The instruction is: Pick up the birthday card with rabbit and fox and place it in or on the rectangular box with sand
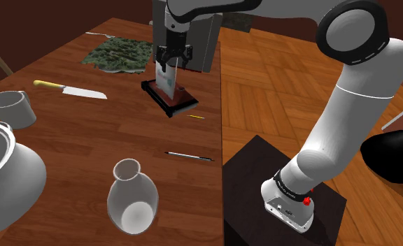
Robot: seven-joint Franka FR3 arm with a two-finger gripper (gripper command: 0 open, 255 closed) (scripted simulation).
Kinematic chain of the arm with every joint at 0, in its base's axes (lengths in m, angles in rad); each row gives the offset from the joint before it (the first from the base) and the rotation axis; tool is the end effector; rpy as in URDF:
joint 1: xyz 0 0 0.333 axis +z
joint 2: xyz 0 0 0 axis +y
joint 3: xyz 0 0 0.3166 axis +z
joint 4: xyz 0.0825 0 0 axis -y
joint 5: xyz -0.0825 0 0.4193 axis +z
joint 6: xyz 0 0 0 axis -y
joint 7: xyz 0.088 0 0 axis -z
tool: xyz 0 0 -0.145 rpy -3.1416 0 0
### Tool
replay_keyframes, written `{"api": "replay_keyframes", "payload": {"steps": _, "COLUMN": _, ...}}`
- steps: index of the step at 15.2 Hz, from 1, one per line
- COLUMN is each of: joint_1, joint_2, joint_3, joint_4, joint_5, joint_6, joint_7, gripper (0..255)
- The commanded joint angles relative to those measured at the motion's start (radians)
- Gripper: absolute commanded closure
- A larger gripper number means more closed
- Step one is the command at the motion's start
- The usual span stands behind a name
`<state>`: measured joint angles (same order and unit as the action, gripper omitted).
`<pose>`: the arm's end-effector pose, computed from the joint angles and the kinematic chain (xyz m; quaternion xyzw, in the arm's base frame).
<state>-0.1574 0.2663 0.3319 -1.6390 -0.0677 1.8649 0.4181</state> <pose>0.6606 0.0939 0.4171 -0.9931 0.1162 0.0153 0.0065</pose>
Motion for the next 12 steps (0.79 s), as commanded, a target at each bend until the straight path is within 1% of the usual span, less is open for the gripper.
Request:
{"api": "replay_keyframes", "payload": {"steps": 1, "joint_1": 0.000, "joint_2": -0.003, "joint_3": 0.001, "joint_4": 0.029, "joint_5": 0.002, "joint_6": -0.032, "joint_7": -0.001, "gripper": 0}}
{"api": "replay_keyframes", "payload": {"steps": 4, "joint_1": 0.003, "joint_2": -0.004, "joint_3": 0.002, "joint_4": 0.122, "joint_5": 0.003, "joint_6": -0.126, "joint_7": -0.003, "gripper": 0}}
{"api": "replay_keyframes", "payload": {"steps": 12, "joint_1": 0.003, "joint_2": -0.004, "joint_3": 0.002, "joint_4": 0.122, "joint_5": 0.003, "joint_6": -0.126, "joint_7": -0.003, "gripper": 0}}
